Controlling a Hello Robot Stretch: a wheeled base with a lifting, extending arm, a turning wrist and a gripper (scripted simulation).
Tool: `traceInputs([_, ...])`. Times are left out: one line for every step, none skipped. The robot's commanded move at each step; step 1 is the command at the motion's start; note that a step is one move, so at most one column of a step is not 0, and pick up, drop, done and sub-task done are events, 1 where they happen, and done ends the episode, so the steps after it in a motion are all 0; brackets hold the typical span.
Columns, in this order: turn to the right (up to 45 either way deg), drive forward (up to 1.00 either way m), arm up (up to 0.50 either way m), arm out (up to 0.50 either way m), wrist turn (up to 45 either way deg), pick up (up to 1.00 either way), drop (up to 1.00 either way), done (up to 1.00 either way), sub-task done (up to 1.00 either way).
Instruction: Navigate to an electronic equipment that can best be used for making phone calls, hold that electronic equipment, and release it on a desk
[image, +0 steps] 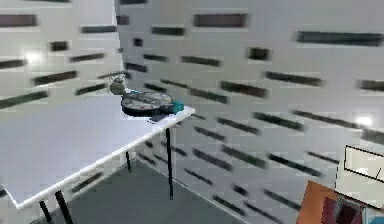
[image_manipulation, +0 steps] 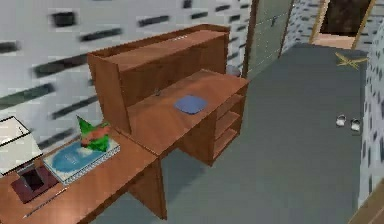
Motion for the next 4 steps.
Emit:
traceInputs([0.0, 1.0, 0.0, 0.0, 0.0, 0.0, 0.0, 0.0, 0.0])
traceInputs([-45.0, 0.0, 0.0, 0.0, 0.0, 0.0, 0.0, 0.0, 0.0])
traceInputs([-45.0, 0.0, 0.0, 0.0, 0.0, 0.0, 0.0, 0.0, 0.0])
traceInputs([-33.0, 0.0, 0.0, 0.0, 0.0, 0.0, 0.0, 0.0, 0.0])
